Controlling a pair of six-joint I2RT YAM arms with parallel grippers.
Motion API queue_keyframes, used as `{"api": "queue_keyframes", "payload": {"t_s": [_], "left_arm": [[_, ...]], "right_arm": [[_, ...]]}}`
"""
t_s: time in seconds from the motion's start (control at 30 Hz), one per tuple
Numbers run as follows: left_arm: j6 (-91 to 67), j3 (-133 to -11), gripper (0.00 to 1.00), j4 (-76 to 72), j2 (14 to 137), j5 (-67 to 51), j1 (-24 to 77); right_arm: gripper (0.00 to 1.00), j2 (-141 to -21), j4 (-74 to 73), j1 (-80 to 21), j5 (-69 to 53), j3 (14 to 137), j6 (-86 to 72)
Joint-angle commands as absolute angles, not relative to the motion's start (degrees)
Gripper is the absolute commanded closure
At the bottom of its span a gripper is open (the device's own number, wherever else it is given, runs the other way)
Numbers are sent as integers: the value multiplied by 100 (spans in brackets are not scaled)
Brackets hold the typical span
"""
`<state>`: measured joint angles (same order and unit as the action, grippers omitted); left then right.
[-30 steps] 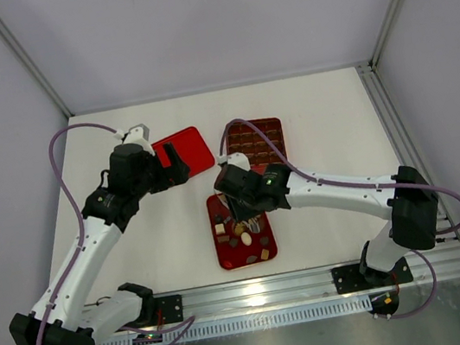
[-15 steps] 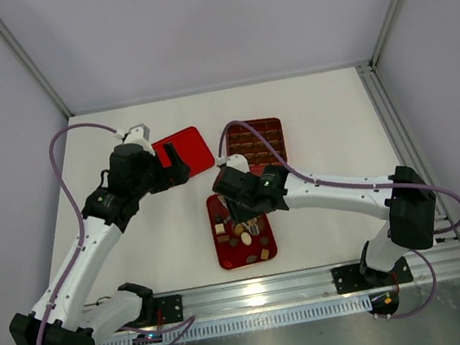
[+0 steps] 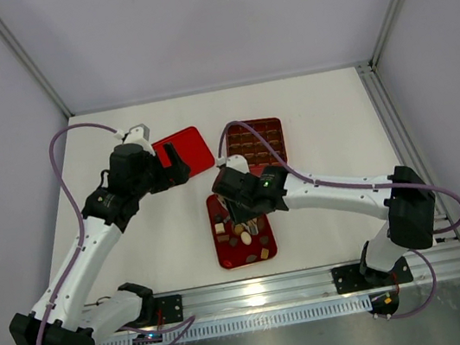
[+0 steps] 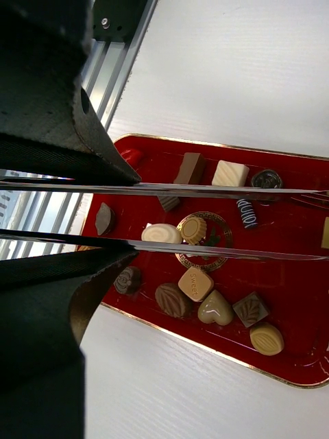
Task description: Pack the chocolate
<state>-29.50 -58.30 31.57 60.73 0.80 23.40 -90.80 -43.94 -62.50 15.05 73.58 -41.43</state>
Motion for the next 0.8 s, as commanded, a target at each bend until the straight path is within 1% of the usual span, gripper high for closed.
{"api": "queue_keyframes", "payload": {"t_s": [0.0, 0.53, 0.77], "left_arm": [[-2892, -5845, 0, 3041, 5994, 26, 2347], [-2892, -5836, 0, 3032, 5994, 26, 2347], [-2892, -5845, 0, 3041, 5977, 44, 2347]], "right_arm": [[57, -9053, -4193, -6293, 1547, 7348, -4298], [58, -9149, -4140, -6311, 1617, 7277, -4359], [65, -9158, -4140, -6311, 1652, 7277, -4359]]}}
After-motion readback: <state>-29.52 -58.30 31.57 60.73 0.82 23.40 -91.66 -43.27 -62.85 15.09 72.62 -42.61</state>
